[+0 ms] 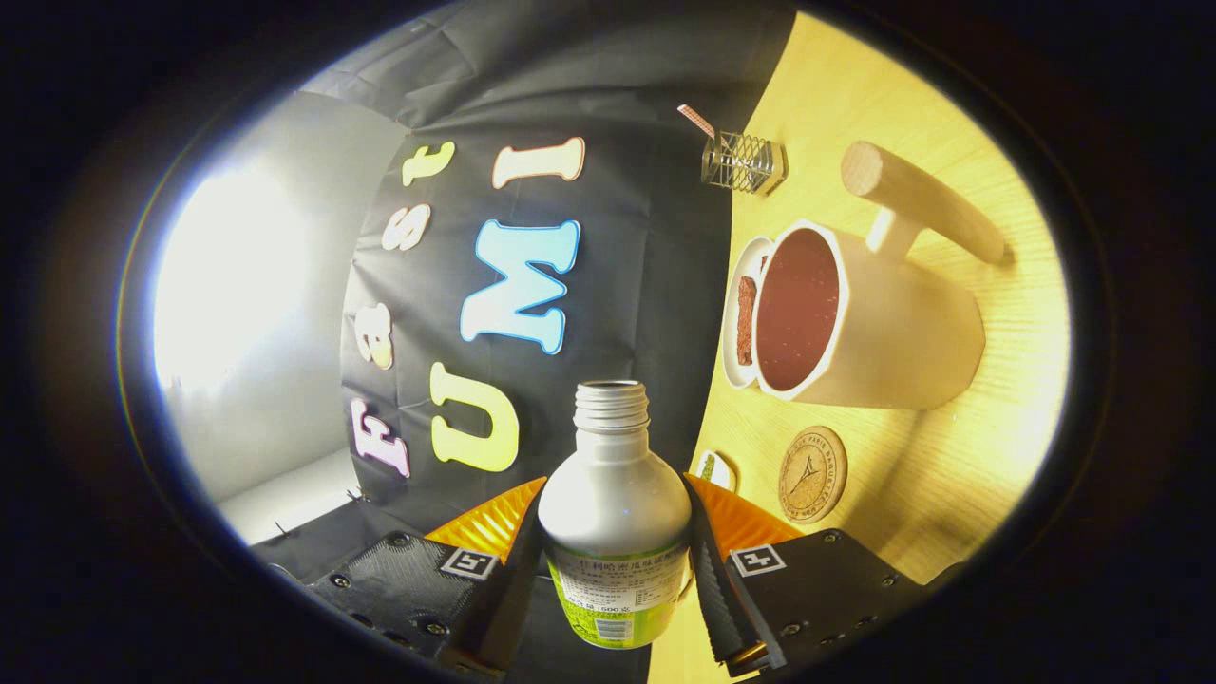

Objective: Take the bottle from table, then pour the juice into the cup, finally place the bottle on the coaster

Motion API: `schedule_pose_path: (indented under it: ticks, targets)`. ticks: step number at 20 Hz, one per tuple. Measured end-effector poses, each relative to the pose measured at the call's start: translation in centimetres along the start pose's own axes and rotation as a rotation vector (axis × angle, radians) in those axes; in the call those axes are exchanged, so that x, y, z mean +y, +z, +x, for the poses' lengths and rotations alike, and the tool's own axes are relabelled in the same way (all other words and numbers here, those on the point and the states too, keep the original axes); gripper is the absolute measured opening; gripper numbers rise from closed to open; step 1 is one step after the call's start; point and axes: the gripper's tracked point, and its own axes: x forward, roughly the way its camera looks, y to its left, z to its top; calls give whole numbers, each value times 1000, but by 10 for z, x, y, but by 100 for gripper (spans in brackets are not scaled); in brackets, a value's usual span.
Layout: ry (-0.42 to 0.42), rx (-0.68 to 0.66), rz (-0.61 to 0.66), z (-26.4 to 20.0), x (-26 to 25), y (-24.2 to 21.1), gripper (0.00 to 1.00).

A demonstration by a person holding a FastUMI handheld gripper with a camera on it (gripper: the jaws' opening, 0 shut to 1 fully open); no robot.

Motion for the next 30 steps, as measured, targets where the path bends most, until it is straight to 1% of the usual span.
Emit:
schedule_pose_path:
  ticks: [2,5,8,18,30]
  targets:
    - [22,-7,36,5,5,3,74]
    - [24,-9,62,5,3,3,74]
    - [42,-22,124,3,6,7,73]
    - [51,-40,248,12,1,9,73]
    - [63,-60,316,7,-3,13,73]
